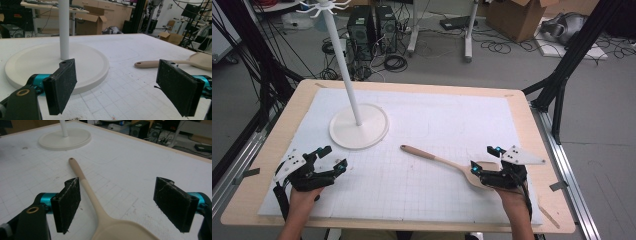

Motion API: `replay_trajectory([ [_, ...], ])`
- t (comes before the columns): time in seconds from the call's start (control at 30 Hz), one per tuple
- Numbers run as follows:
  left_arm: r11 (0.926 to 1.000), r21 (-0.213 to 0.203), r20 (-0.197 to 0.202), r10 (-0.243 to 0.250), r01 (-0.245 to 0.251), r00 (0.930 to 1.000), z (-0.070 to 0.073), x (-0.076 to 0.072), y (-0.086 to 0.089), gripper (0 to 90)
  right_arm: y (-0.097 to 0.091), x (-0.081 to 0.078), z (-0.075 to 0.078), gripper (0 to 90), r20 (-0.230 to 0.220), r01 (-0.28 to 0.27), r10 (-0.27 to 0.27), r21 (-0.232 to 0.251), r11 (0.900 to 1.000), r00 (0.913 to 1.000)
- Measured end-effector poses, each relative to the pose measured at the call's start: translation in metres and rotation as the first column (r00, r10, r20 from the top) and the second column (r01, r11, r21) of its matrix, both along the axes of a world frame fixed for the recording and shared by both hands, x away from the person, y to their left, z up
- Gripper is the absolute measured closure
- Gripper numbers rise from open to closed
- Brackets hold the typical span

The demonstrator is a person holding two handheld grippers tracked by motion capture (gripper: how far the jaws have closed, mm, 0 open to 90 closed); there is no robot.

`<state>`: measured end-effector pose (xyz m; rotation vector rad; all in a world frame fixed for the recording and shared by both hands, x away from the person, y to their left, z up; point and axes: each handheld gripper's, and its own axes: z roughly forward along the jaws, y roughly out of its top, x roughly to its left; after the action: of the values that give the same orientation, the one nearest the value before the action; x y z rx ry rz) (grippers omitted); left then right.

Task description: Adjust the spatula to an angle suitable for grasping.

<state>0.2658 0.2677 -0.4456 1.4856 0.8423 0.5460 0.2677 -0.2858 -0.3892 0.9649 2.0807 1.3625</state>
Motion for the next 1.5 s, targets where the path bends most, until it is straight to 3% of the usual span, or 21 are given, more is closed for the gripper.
replay_trajectory([
  [0.17,0.9999,0.009,-0.003,-0.013,0.013,0.9999,-0.002,0.001,-0.003,17.0,0.017,0.014,0.009,27.1,-0.027,-0.073,0.071,-0.065,0.9952,0.9971],
  [0.3,0.9999,0.005,-0.006,-0.016,0.016,0.9999,-0.002,0.001,-0.002,17.0,0.033,0.030,0.007,31.9,-0.077,-0.141,0.133,-0.118,0.9830,0.9881],
  [0.33,0.9999,0.006,-0.006,-0.015,0.015,0.9999,-0.002,0.001,-0.002,17.0,0.040,0.038,0.004,35.1,-0.117,-0.176,0.160,-0.143,0.9739,0.9801],
  [0.43,0.9999,0.005,-0.009,-0.015,0.015,0.9998,-0.003,0.001,-0.002,17.0,0.046,0.044,0.002,37.3,-0.149,-0.204,0.181,-0.163,0.9652,0.9722],
  [0.47,0.9998,0.007,-0.010,-0.016,0.016,0.9998,-0.004,0.001,-0.002,17.0,0.050,0.049,0.000,39.8,-0.177,-0.230,0.198,-0.183,0.9558,0.9641],
  [0.6,0.9998,0.005,-0.011,-0.019,0.019,0.9998,-0.004,0.001,-0.003,17.0,0.052,0.055,-0.003,42.1,-0.201,-0.246,0.206,-0.197,0.9491,0.9576],
  [0.63,0.9998,0.007,-0.011,-0.019,0.019,0.9998,-0.004,0.002,-0.003,17.1,0.052,0.060,-0.006,43.7,-0.224,-0.261,0.216,-0.200,0.9444,0.9504],
  [0.7,0.9997,0.009,-0.014,-0.021,0.021,0.9997,-0.004,0.002,-0.003,17.1,0.052,0.062,-0.008,43.5,-0.239,-0.265,0.214,-0.209,0.9413,0.9472],
  [0.73,0.9997,0.008,-0.015,-0.021,0.021,0.9997,-0.004,0.002,-0.003,17.1,0.053,0.065,-0.013,44.0,-0.265,-0.277,0.216,-0.221,0.9350,0.9397],
  [0.8,0.9997,0.008,-0.016,-0.022,0.022,0.9996,-0.005,0.002,-0.003,17.1,0.055,0.068,-0.016,44.5,-0.284,-0.289,0.220,-0.229,0.9294,0.9333],
  [0.97,0.9998,0.005,-0.016,-0.020,0.020,0.9997,-0.005,0.002,-0.003,17.1,0.057,0.071,-0.020,46.4,-0.302,-0.310,0.233,-0.236,0.9212,0.9244],
  [1.0,0.9997,0.007,-0.018,-0.021,0.021,0.9996,-0.005,0.002,-0.003,17.2,0.060,0.073,-0.023,50.5,-0.327,-0.338,0.249,-0.250,0.9074,0.9116],
  [1.03,0.9997,0.008,-0.019,-0.022,0.022,0.9996,-0.005,0.002,-0.003,17.2,0.060,0.073,-0.023,50.5,-0.327,-0.338,0.249,-0.250,0.9074,0.9116],
  [1.07,0.9997,0.008,-0.018,-0.021,0.022,0.9996,-0.005,0.002,-0.003,17.2,0.065,0.076,-0.029,55.5,-0.356,-0.371,0.266,-0.271,0.8880,0.8958],
  [1.17,0.9998,0.007,-0.019,-0.021,0.021,0.9996,-0.005,0.002,-0.003,17.2,0.071,0.079,-0.034,59.8,-0.383,-0.401,0.280,-0.288,0.8694,0.8804],
  [1.23,0.9998,0.006,-0.020,-0.020,0.020,0.9996,-0.005,0.002,-0.003,17.2,0.075,0.082,-0.037,60.9,-0.398,-0.415,0.283,-0.298,0.8595,0.8725],
  [1.27,0.9998,0.007,-0.017,-0.020,0.020,0.9997,-0.005,0.002,-0.003,17.2,0.075,0.082,-0.037,60.9,-0.398,-0.415,0.283,-0.298,0.8595,0.8725],
  [1.3,0.9997,0.010,-0.019,-0.021,0.021,0.9996,-0.005,0.002,-0.004,17.2,0.077,0.084,-0.038,61.1,-0.396,-0.426,0.293,-0.306,0.8513,0.8701],
  [1.4,0.9998,0.007,-0.019,-0.020,0.020,0.9996,-0.005,0.002,-0.004,17.2,0.081,0.087,-0.039,67.1,-0.419,-0.448,0.304,-0.306,0.8400,0.8557],
  [1.43,0.9998,0.005,-0.022,-0.021,0.021,0.9995,-0.005,0.002,-0.003,17.3,0.081,0.088,-0.039,71.0,-0.417,-0.455,0.312,-0.306,0.8362,0.8536],
  [1.5,0.9998,0.006,-0.023,-0.021,0.021,0.9995,-0.005,0.002,-0.003,17.3,0.082,0.088,-0.039,75.9,-0.406,-0.456,0.316,-0.317,0.8316,0.8575],
])
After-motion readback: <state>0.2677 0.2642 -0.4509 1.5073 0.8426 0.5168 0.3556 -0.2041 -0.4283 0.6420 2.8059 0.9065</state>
